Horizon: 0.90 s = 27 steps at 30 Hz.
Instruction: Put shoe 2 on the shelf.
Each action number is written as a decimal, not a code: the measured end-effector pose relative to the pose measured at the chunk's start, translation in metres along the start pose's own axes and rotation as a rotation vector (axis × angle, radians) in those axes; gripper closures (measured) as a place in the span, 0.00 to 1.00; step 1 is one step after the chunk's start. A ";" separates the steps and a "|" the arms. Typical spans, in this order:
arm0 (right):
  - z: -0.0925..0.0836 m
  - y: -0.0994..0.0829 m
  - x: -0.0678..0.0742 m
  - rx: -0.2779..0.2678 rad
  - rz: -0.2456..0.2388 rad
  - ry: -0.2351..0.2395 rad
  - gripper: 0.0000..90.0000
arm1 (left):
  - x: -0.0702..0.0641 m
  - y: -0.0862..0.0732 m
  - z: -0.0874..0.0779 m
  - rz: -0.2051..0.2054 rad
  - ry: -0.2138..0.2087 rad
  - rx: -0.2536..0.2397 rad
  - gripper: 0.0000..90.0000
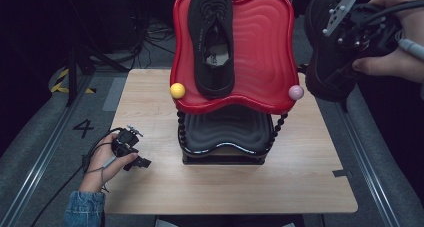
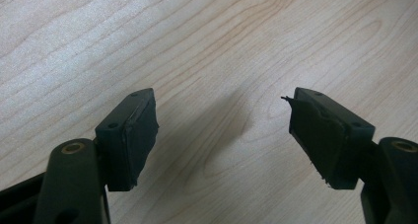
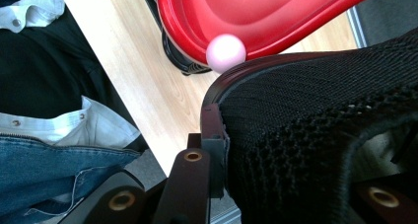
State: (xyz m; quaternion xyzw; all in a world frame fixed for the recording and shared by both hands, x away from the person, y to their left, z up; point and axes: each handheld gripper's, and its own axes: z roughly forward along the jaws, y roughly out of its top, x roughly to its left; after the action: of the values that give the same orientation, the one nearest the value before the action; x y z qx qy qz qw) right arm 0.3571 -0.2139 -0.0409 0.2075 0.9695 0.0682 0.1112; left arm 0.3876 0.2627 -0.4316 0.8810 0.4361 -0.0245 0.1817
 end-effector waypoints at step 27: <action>-0.008 0.069 0.018 -0.038 -0.123 -0.005 0.93 | -0.001 -0.003 0.000 0.002 -0.016 -0.003 0.30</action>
State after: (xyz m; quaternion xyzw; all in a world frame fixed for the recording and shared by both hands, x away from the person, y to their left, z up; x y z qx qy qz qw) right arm 0.3660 -0.1446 -0.0244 0.1456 0.9787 0.0790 0.1214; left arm 0.3841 0.2635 -0.4320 0.8810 0.4338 -0.0306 0.1865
